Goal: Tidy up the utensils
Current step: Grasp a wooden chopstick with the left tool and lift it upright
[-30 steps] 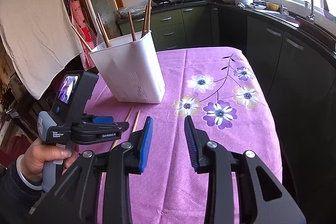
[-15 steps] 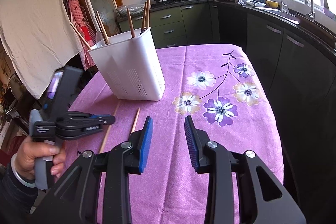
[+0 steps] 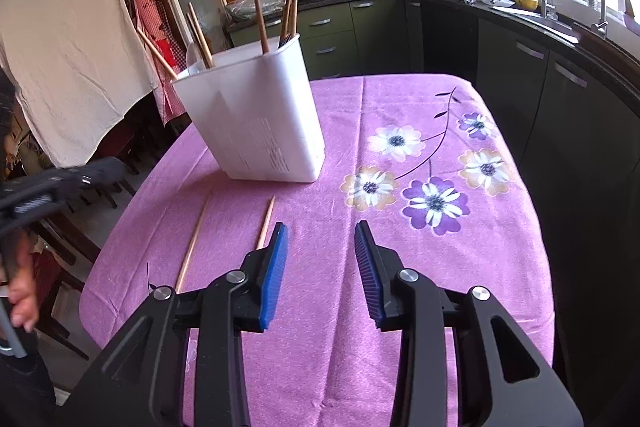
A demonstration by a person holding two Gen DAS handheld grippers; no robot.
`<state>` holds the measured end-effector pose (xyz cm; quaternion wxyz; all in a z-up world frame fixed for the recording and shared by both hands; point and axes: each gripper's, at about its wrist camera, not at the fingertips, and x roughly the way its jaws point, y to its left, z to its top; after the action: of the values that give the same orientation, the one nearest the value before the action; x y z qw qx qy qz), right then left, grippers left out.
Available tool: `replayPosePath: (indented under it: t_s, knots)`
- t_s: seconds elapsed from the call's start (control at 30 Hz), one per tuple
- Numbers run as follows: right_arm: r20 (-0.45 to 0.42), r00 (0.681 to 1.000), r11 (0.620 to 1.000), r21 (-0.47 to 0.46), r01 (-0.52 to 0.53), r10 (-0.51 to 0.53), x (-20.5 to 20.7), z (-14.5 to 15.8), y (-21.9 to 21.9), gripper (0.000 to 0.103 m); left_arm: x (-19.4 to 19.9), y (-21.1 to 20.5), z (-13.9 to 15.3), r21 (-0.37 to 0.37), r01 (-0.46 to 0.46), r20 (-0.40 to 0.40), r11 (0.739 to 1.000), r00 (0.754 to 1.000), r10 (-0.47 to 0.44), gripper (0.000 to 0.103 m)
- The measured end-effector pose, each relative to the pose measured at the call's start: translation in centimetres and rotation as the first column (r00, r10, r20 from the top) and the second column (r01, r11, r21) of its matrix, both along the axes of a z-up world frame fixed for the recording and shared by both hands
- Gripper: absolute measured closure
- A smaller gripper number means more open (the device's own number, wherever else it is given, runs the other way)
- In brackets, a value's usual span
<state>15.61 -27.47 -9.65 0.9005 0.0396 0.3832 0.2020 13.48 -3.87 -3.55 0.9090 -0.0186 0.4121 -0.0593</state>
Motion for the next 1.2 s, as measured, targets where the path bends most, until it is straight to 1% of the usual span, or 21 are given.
replayPosePath:
  t_s: [0.07, 0.13, 0.2, 0.27, 0.37, 0.5, 0.6, 0.8, 0.83, 0.9, 1.1, 1.2]
  knots:
    - [-0.007, 1.000, 1.000, -0.001, -0.008, 0.008, 0.1, -0.2, 0.4, 0.068, 0.8, 0.3, -0.9, -0.009, -0.013, -0.037, 1.000, 0.999, 0.013, 0.098]
    - [-0.008, 1.000, 1.000, 0.000, -0.017, 0.017, -0.1, -0.2, 0.7, 0.068, 2.0, 0.3, -2.4, -0.010, -0.031, -0.085, 0.999, 0.996, 0.030, 0.096]
    - [-0.008, 1.000, 1.000, -0.005, -0.024, 0.024, -0.2, -0.2, 1.0, 0.068, 3.8, 0.5, -4.6, -0.019, -0.059, -0.157, 0.998, 0.986, 0.055, 0.081]
    - [-0.007, 1.000, 1.000, -0.007, -0.028, 0.028, -0.3, -0.2, 1.1, 0.068, 5.3, 0.9, -6.7, -0.021, -0.091, -0.216, 0.996, 0.973, 0.084, 0.080]
    - [-0.008, 1.000, 1.000, -0.007, -0.027, 0.027, -0.3, -0.2, 0.9, 0.068, 7.1, 1.3, -9.3, -0.003, -0.136, -0.272, 0.991, 0.953, 0.130, 0.080]
    - [-0.009, 1.000, 1.000, 0.000, -0.021, 0.021, -0.3, -0.3, 0.5, 0.068, 8.2, 1.8, -11.1, 0.004, -0.174, -0.303, 0.985, 0.938, 0.168, 0.080]
    - [-0.014, 1.000, 1.000, 0.007, -0.019, 0.019, -0.1, -0.4, 0.2, 0.068, 8.7, 1.5, -11.8, 0.004, -0.174, -0.321, 0.985, 0.932, 0.166, 0.080]
    - [-0.024, 1.000, 1.000, 0.019, -0.017, 0.018, 0.0, -0.8, 0.0, 0.068, 9.3, 0.5, -12.1, 0.040, -0.161, -0.320, 0.986, 0.933, 0.165, 0.080]
    - [-0.025, 1.000, 1.000, 0.021, -0.018, 0.018, 0.0, -0.9, -0.1, 0.068, 9.3, 0.3, -12.2, 0.053, -0.154, -0.317, 0.987, 0.934, 0.163, 0.083]
    - [-0.025, 1.000, 1.000, 0.024, -0.017, 0.018, 0.0, -0.8, -0.2, 0.068, 9.1, 0.1, -12.2, 0.066, -0.152, -0.311, 0.986, 0.936, 0.165, 0.096]
    - [-0.024, 1.000, 1.000, 0.025, -0.017, 0.017, -0.1, -0.8, -0.3, 0.068, 8.7, 0.7, -12.0, 0.053, -0.141, -0.317, 0.989, 0.936, 0.150, 0.098]
    - [-0.023, 1.000, 1.000, 0.024, -0.014, 0.014, -0.1, -0.7, -0.4, 0.068, 7.7, 1.5, -10.9, 0.029, -0.138, -0.287, 0.990, 0.948, 0.141, 0.098]
